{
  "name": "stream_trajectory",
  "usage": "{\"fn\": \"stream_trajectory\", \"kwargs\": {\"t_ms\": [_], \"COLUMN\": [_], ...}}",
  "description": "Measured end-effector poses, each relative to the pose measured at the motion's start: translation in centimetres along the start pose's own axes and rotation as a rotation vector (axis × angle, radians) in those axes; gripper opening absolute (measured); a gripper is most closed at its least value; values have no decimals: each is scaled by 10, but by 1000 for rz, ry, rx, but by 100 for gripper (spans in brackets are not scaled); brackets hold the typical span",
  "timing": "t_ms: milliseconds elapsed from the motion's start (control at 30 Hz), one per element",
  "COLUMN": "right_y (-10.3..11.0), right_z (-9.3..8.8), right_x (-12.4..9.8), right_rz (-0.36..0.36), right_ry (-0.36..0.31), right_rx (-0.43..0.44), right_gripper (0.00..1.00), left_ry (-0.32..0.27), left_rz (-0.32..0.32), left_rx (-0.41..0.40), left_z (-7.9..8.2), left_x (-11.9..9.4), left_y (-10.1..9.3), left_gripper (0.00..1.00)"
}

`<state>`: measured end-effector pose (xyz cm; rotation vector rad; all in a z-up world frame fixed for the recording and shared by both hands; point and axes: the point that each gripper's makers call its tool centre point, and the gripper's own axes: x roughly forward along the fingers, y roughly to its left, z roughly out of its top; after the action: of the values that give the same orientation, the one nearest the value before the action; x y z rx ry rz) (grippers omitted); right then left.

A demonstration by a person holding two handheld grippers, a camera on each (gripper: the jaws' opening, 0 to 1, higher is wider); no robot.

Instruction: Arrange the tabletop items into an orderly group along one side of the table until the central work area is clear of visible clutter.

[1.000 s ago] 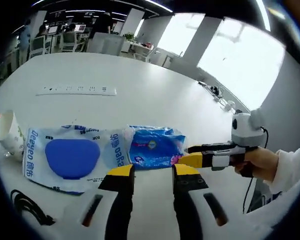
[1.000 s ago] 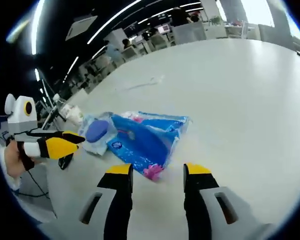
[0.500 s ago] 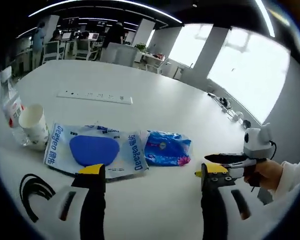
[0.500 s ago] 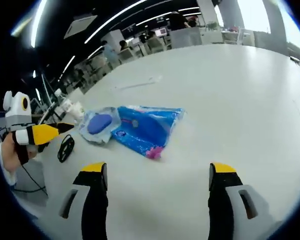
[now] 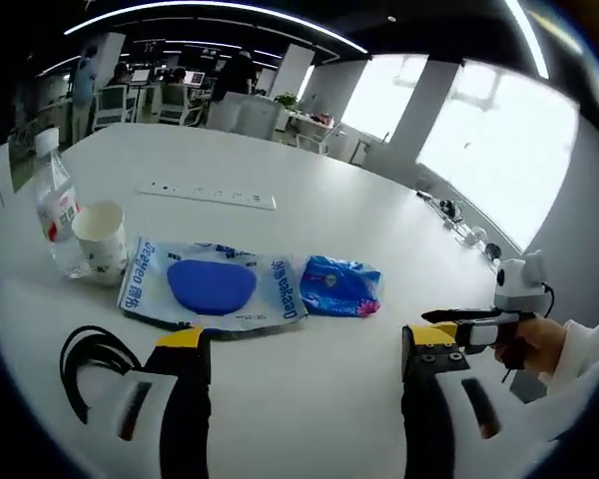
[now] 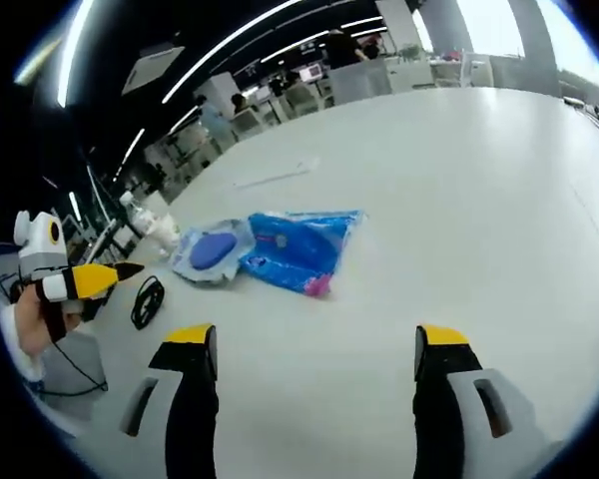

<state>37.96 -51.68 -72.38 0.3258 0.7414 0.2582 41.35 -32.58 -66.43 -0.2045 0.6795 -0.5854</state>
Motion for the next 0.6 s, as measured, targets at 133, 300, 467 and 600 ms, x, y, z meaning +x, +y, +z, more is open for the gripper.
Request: {"fn": "stream_trajectory", "kwargs": {"t_ms": [133, 300, 467, 600], "right_y": [4, 8, 12, 14], "right_z": [-2, -7, -11, -16], "right_x": [-4, -8, -16, -21], "right_rz": [0, -2, 0, -9], "right_ry": [-12, -21, -48, -51], "right_rx": [11, 25, 66, 76], "right_gripper": [80, 80, 78, 78], "left_ry": [3, 7, 8, 4], "left_rz": [6, 11, 26, 32], "left_rx": [1, 1, 6, -8], "left_z": [-5, -11, -18, -22], "left_x": [-11, -25, -42, -52], "left_y": [5, 15, 29, 39], "left_gripper": [80, 80, 80, 80]}}
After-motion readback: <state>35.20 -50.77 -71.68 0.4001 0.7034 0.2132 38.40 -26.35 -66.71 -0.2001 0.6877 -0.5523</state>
